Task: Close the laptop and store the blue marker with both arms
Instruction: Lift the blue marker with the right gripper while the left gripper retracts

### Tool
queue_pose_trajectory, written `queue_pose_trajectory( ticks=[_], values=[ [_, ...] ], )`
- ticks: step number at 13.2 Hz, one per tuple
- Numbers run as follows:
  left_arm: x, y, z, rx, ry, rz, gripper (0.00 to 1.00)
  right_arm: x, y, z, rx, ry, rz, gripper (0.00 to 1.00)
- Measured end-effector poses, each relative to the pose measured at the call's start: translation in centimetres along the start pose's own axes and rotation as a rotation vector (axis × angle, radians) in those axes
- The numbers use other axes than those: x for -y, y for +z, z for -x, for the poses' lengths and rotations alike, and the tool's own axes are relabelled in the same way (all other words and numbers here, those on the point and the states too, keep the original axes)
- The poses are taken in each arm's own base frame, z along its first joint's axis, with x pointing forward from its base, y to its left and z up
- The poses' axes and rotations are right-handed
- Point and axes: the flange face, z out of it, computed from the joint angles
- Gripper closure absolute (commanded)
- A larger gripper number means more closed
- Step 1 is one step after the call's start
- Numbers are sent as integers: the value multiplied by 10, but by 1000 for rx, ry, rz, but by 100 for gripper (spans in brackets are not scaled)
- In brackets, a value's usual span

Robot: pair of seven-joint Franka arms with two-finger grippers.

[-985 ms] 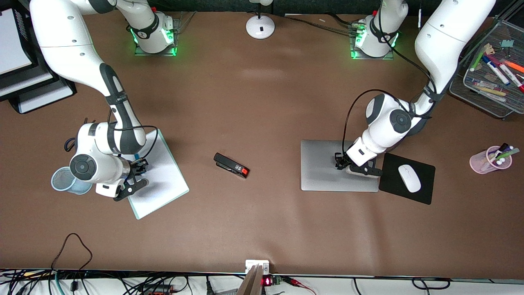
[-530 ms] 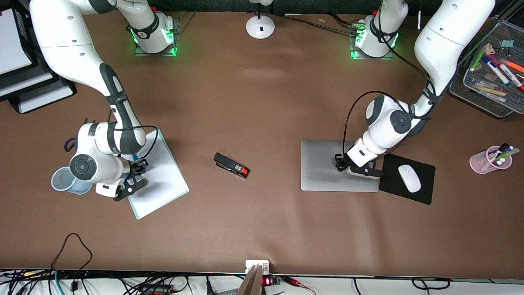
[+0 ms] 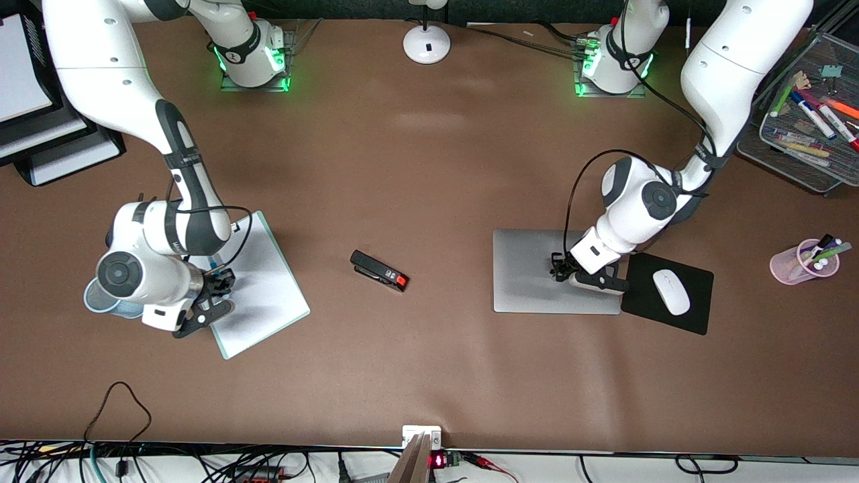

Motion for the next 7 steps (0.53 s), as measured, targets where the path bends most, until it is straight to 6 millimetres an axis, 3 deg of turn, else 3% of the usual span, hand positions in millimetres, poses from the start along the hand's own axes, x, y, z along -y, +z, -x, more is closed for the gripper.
queue_pose_trajectory(
  ticks=[3,4,5,6,7],
  values=[
    [-4,-46,-10,95,25,-56,87,-6,-59,-3,-56,5,27,98],
    [-8,-66,-10,124,33,-79,65,-6,-80,-1,-76,5,36,98],
    [-11,-85,-8,152,40,-102,24,-6,-102,2,-94,1,44,99],
    [-14,-103,-6,178,44,-124,5,-5,-123,6,-105,-5,48,99],
    [-17,-119,-3,212,46,-146,0,-3,-144,12,-112,-17,51,100]
  ],
)
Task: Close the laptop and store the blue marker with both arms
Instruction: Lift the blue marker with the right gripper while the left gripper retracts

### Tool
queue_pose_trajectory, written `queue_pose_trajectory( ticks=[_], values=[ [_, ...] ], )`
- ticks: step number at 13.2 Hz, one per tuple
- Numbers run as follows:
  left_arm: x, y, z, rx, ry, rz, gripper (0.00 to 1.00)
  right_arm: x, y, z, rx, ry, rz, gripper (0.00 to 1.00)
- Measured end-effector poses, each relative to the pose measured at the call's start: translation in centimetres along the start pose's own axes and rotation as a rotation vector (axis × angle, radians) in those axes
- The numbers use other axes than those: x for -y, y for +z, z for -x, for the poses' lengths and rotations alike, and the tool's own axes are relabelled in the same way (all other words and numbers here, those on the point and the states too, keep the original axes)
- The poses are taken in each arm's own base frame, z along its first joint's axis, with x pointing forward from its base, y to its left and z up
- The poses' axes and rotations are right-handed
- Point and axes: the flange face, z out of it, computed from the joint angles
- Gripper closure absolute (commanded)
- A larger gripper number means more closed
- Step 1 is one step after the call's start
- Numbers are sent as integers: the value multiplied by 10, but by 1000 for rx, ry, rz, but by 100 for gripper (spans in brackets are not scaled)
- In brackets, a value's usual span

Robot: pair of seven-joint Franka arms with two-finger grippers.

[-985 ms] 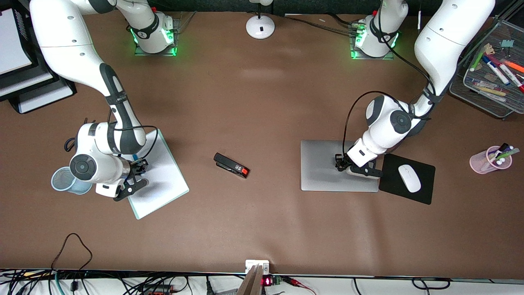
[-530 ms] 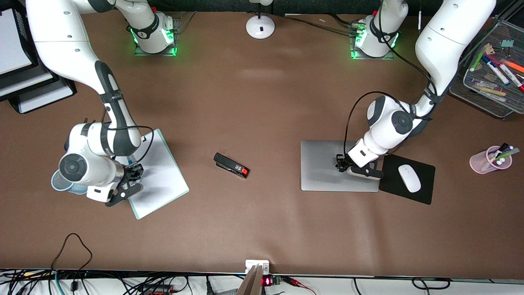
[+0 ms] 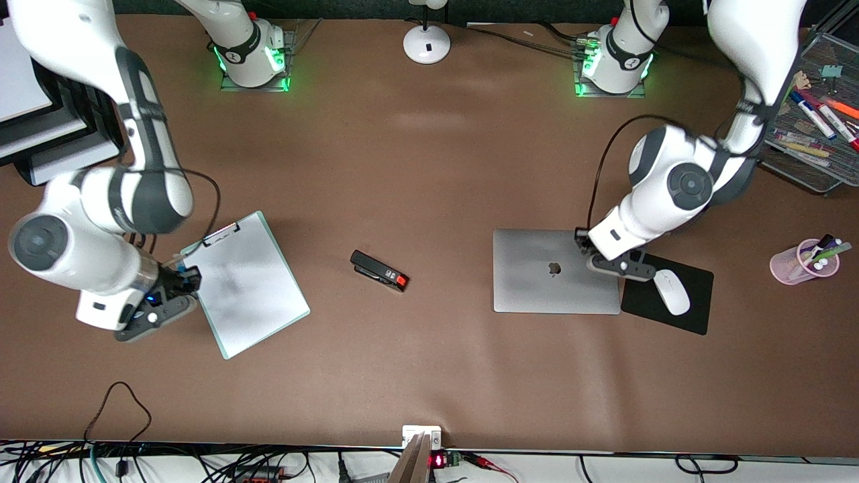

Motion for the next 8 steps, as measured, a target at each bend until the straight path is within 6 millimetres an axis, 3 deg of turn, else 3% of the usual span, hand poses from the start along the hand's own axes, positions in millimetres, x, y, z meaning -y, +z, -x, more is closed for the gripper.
queue_pose_trajectory(
  ticks=[3,8],
  values=[
    [2,-42,14,76,-5,-48,0,-7,-44,14,-15,-117,11,100],
    [8,-146,9,162,-32,-79,0,-54,-71,45,-90,-306,-9,100]
  ],
)
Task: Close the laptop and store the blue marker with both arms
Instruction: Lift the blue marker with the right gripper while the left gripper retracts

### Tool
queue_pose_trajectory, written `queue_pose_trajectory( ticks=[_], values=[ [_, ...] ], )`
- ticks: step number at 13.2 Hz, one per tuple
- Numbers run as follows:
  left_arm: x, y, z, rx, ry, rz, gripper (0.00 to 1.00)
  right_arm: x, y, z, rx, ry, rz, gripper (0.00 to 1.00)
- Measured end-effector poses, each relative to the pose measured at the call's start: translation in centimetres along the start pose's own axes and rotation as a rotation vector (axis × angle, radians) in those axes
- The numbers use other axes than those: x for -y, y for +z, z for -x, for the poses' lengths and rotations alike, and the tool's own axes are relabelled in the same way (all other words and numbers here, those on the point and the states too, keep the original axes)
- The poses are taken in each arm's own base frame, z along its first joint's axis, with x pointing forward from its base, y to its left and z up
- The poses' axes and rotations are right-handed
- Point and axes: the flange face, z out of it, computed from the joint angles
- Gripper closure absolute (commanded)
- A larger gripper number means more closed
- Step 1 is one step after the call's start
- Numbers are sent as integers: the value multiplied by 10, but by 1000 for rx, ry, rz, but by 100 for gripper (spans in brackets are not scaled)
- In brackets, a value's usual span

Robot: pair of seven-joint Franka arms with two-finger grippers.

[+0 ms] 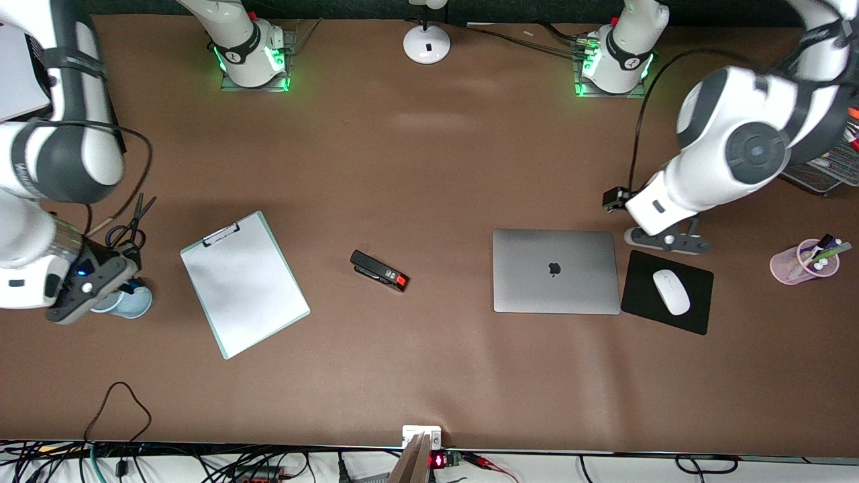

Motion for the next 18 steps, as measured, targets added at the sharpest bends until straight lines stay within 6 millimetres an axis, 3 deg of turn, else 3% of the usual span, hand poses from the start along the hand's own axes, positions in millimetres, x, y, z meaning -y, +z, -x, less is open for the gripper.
queue_pose_trajectory(
  ticks=[4,7,9,11,13,16,18],
  values=[
    [12,-72,18,39,54,-4,0,-24,-39,29,-195,-115,-80,100],
    [61,-121,32,3,79,25,0,-46,-53,67,-295,-211,-124,100],
    [93,-138,48,-20,76,44,0,-61,-60,100,-394,-271,-159,100],
    [101,-137,62,-33,66,43,0,-78,-62,140,-508,-321,-181,100],
    [107,-125,70,-81,65,40,0,-94,-49,180,-614,-368,-200,100],
    [119,-95,87,-111,37,37,0,-111,-9,234,-744,-411,-243,100],
    [120,-91,91,-117,36,36,0,-116,17,257,-796,-430,-268,100]
  ],
)
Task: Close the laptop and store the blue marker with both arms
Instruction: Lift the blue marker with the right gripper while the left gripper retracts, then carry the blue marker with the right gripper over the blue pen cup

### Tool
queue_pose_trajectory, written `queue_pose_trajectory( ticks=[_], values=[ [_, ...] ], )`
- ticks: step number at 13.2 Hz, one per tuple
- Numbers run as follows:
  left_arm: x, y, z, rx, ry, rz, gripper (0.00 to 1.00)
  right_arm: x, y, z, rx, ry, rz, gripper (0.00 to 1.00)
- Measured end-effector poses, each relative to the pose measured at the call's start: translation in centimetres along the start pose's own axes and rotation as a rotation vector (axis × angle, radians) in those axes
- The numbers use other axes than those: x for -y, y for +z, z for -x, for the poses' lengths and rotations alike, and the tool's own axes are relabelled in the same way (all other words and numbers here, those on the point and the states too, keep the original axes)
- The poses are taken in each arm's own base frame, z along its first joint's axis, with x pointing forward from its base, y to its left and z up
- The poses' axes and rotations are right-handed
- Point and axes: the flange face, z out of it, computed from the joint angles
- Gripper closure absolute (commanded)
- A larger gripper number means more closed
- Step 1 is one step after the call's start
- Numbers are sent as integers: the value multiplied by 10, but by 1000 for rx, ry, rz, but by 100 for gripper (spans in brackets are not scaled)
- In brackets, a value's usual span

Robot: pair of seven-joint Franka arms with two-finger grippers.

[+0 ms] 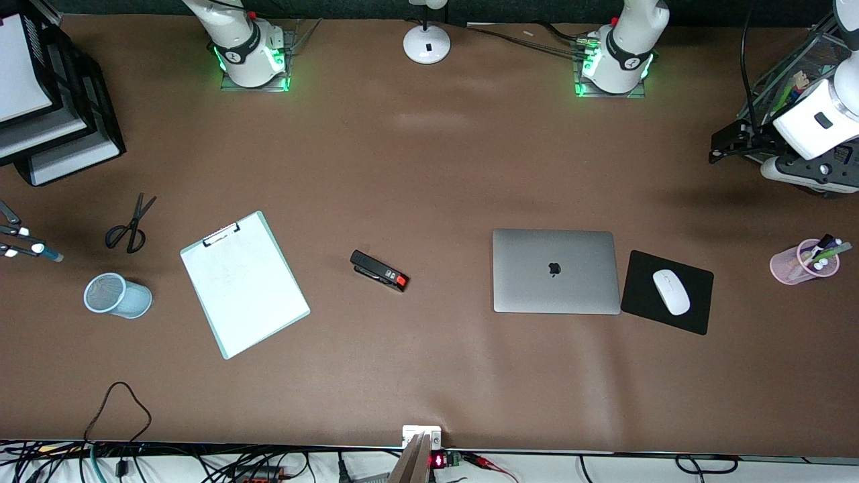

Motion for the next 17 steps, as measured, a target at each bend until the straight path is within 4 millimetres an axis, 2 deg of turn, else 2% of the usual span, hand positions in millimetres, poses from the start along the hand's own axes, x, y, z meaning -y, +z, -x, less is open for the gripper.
queue_pose_trajectory(
  ticks=[7,12,17],
  values=[
    [-3,-7,1,-22,-22,-5,0,-11,47,43,-120,-81,-16,100],
    [-7,-7,0,-23,-38,-6,0,-34,55,54,-129,-135,7,100],
    [-10,-9,0,-24,-40,-6,0,-36,65,67,-136,-130,-2,100]
  ],
)
